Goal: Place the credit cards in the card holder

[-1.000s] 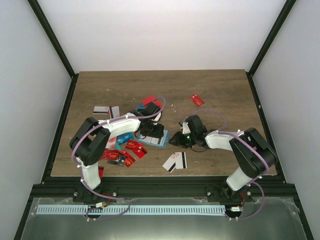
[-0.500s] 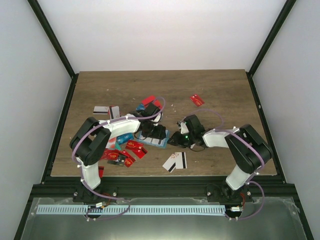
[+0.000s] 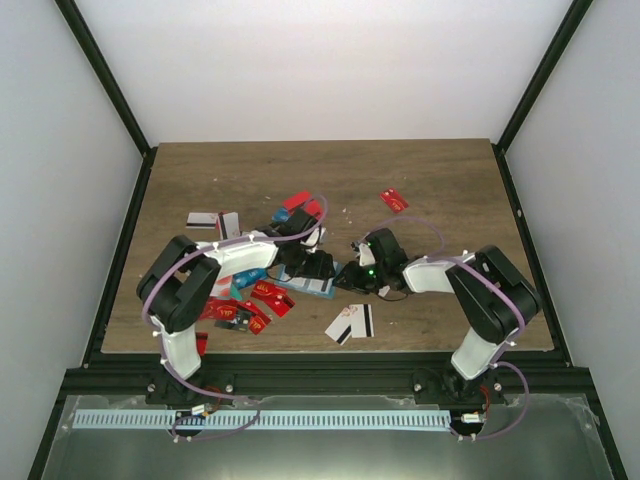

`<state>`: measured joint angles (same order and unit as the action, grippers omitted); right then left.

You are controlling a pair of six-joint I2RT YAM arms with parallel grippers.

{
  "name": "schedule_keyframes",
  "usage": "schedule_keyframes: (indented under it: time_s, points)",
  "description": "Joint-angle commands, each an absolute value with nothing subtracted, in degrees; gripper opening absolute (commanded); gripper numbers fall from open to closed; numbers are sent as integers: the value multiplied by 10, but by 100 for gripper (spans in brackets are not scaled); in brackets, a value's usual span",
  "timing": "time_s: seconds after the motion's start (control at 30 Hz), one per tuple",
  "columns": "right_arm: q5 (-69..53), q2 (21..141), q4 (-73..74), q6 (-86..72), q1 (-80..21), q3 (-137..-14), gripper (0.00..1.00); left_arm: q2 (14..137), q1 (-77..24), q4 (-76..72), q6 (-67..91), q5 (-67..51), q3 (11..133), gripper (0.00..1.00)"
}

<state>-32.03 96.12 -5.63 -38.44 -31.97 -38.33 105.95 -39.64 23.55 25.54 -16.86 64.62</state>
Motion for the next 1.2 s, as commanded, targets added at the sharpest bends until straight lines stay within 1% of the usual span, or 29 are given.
schedule_keyframes:
  time_s: [0.0, 0.07, 0.17, 0.3, 0.37, 0.5, 0.63, 0.73, 0.97, 1.17]
  points:
    - [-319, 979, -60, -382, -324, -398, 25, 1037, -397, 183, 278, -265, 623, 68]
    - [-319, 979, -60, -382, -324, -399, 25, 1034, -397, 179, 283, -280, 621, 67]
    - [-317, 977, -55, -380, -324, -400, 25, 1026, -396, 183, 281, -272, 619, 67]
    - [-309, 963, -39, -371, -324, -400, 25, 1009, -397, 202, 270, -238, 619, 72]
    - [-303, 951, -29, -365, -325, -399, 25, 999, -396, 216, 261, -214, 622, 73]
    - [-288, 925, -5, -351, -324, -397, 26, 970, -403, 248, 240, -155, 628, 73]
    - [-265, 890, 21, -342, -322, -393, 26, 935, -429, 284, 219, -81, 630, 73]
    - [-238, 866, 39, -344, -316, -384, 27, 929, -455, 302, 220, -26, 628, 75]
    - [-193, 792, 69, -349, -282, -350, 28, 978, -525, 332, 238, 95, 644, 77]
    - [-183, 755, 94, -338, -269, -345, 29, 1020, -557, 343, 249, 141, 671, 76]
